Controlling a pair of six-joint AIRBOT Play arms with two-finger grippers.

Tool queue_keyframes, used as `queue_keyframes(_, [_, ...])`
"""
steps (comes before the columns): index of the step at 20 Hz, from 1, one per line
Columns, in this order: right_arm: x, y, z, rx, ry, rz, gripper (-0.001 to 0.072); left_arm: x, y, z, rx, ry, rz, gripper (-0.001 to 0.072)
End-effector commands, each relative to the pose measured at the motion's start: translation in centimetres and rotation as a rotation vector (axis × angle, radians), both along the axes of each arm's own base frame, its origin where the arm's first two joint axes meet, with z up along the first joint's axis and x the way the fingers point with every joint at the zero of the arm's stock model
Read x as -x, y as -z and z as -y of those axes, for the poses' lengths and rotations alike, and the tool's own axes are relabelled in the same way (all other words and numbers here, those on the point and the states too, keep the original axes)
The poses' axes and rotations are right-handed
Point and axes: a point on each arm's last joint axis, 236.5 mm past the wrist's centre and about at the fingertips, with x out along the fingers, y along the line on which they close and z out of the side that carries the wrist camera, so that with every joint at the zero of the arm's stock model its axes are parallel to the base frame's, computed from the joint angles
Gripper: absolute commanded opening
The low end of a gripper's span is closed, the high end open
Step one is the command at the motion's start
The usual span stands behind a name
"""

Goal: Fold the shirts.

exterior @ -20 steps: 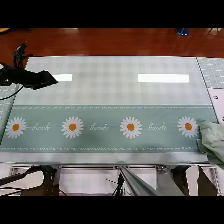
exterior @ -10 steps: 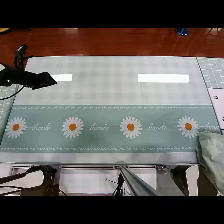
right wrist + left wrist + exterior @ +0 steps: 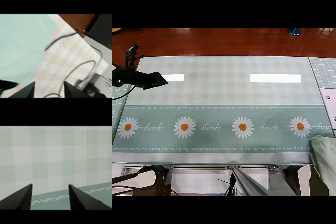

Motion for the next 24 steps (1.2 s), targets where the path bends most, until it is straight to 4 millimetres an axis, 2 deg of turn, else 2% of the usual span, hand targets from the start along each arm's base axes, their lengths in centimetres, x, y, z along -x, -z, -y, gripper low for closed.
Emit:
queue_keyframes(1, [-7.0,2.2,0.0,-0.05,-0.103,0.297,0.046,0.0,0.0,0.2,-0.006,0.018,0.005,0.0534])
queue_keyframes(2, [-11.1,1.7,0.1,-0.064,-0.2,0.425,0.046,0.0,-0.1,0.6,-0.013,0.039,0.014,0.054])
queue_keyframes(3, [-16.1,0.4,-0.4,-0.082,-0.317,0.569,0.0458,0.0,-0.4,1.2,-0.021,0.066,0.027,0.0539])
queue_keyframes(5, [-24.9,-4.1,-2.7,-0.119,-0.571,0.783,0.0428,-0.3,-2.2,3.3,-0.045,0.144,0.084,0.0517])
queue_keyframes(6, [-28.4,-6.4,-4.3,-0.127,-0.685,0.855,0.0429,-0.3,-3.6,4.8,-0.06,0.187,0.122,0.0516])
queue_keyframes(7, [-31.8,-8.8,-6.2,-0.133,-0.81,0.917,0.0429,-0.2,-4.8,6.0,-0.089,0.23,0.154,0.0517])
queue_keyframes(8, [-34.6,-10.6,-8.4,-0.14,-0.913,0.973,0.0465,0.2,-6.1,7.3,-0.13,0.28,0.189,0.0522])
queue_keyframes(9, [-37.4,-12.1,-10.8,-0.143,-0.997,1.034,0.059,0.7,-7.3,8.7,-0.162,0.326,0.222,0.0587])
queue_keyframes(10, [-39.6,-13.0,-13.2,-0.157,-1.044,1.091,0.0604,1.5,-8.4,10.2,-0.184,0.362,0.249,0.0716])
queue_keyframes(11, [-41.4,-13.4,-15.5,-0.182,-1.067,1.138,0.0604,2.3,-9.3,11.4,-0.208,0.394,0.27,0.0717])
queue_keyframes(13, [-43.4,-12.6,-19.3,-0.259,-1.081,1.15,0.0604,3.7,-10.5,12.5,-0.25,0.385,0.273,0.0717])
queue_keyframes(16, [-43.2,-9.7,-22.8,-0.368,-1.109,1.051,0.0603,5.4,-10.0,11.9,-0.341,0.329,0.201,0.0717])
queue_keyframes(18, [-42.5,-8.9,-23.6,-0.402,-1.124,1.003,0.0603,6.1,-9.3,11.8,-0.368,0.326,0.161,0.0711])
queue_keyframes(24, [-42.5,-9.1,-23.8,-0.399,-1.132,1.009,0.0602,6.1,-9.3,11.9,-0.368,0.328,0.161,0.0711])
